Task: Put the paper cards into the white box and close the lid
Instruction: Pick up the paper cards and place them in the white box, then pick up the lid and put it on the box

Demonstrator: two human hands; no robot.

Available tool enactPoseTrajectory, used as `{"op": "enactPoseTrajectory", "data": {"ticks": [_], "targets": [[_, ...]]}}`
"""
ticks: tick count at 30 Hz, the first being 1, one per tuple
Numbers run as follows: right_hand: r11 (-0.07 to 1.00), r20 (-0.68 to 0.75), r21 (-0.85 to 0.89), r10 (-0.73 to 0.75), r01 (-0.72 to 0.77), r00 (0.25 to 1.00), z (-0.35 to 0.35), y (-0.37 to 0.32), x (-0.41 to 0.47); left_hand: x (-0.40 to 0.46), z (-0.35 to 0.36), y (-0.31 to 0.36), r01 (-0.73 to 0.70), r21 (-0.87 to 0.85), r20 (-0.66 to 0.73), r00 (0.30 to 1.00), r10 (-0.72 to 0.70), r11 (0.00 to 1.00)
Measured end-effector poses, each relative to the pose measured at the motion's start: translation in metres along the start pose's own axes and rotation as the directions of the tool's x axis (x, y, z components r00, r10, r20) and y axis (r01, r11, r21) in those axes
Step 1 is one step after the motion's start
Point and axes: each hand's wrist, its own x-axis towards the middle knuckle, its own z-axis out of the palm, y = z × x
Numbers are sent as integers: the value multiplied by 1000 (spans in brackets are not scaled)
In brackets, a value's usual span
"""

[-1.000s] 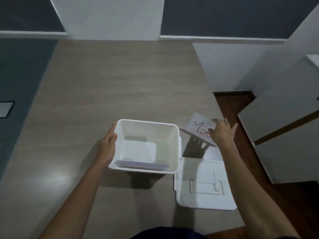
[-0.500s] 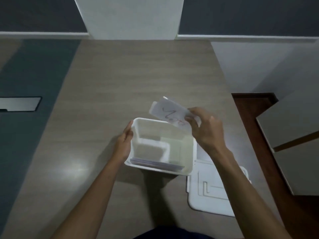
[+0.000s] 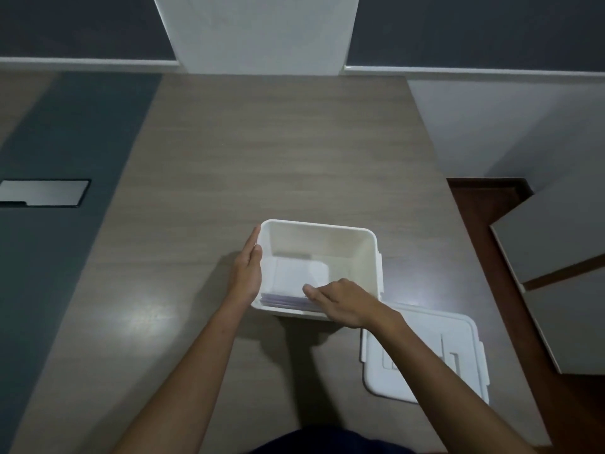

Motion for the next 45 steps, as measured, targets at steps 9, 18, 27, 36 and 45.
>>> {"op": "enactPoseTrajectory", "data": {"ticks": [9,18,27,36,45], "targets": [[973,-723,150,-12,173,691,-17,51,-26,-7,1,23,-50,596,-127,980,156,801],[757,-392,-21,595,-653,702,46,208,-111,-57,116,98,-474,555,187,871,454,683],[713,-524,76,624,-697,580,83,238,-161,-128,238,78,-626,434,626,727,283,648],[516,-544,281,780,-809,308,99,255,-190,-159,265,3,-254,809,443,857,-265,530],[448,-420,735,890,-509,177,83,260,-186,-148,280,58,-100,491,414,901,-130,865]]}}
